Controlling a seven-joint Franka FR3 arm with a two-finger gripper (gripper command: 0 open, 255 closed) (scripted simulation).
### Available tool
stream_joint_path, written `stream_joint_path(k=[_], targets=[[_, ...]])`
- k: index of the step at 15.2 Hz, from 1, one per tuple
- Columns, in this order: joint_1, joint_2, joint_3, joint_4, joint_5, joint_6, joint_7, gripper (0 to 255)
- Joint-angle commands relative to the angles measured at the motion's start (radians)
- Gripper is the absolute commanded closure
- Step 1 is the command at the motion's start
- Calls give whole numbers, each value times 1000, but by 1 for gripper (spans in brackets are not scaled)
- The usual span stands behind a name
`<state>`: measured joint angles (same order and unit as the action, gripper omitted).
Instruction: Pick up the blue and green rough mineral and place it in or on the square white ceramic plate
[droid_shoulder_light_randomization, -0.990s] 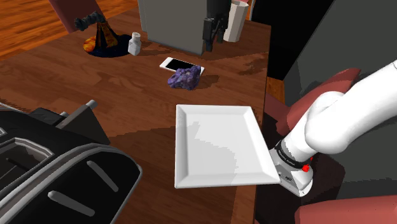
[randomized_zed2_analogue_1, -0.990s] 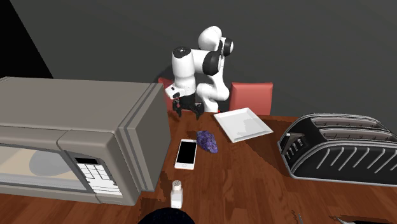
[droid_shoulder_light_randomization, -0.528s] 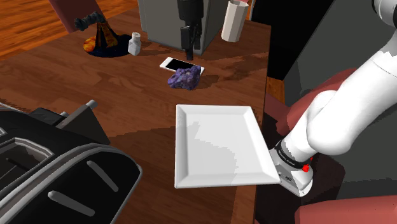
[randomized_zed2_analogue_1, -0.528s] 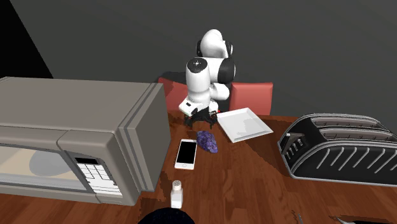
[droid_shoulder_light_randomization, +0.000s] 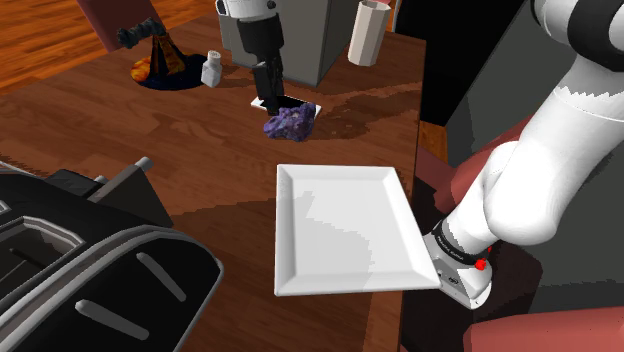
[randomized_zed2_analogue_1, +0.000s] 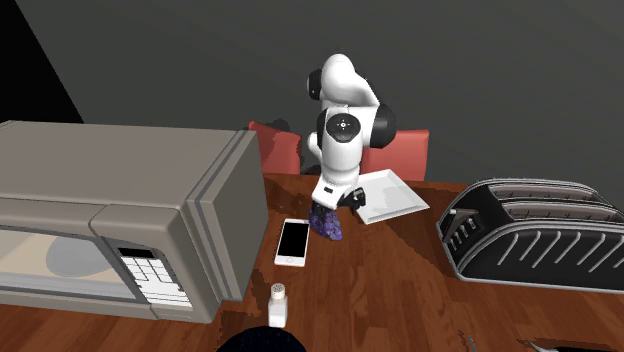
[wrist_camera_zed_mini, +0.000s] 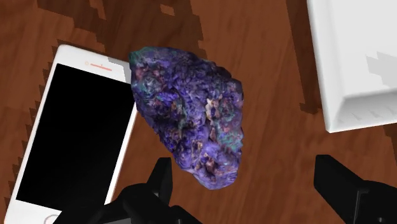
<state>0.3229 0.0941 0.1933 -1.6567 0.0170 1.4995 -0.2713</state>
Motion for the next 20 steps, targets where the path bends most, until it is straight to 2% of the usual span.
stream_joint_path(k=[1,5,13,14,20], targets=[[2,-3,2,-27,1,22,-3,0],[1,-21,2,-109,4,87,-5,0],[1,-21,1,-109,4,87,-5,0],[1,-23,1,-111,4,87,-6,255],[1,-30,1,-119,6,88,-6,255]])
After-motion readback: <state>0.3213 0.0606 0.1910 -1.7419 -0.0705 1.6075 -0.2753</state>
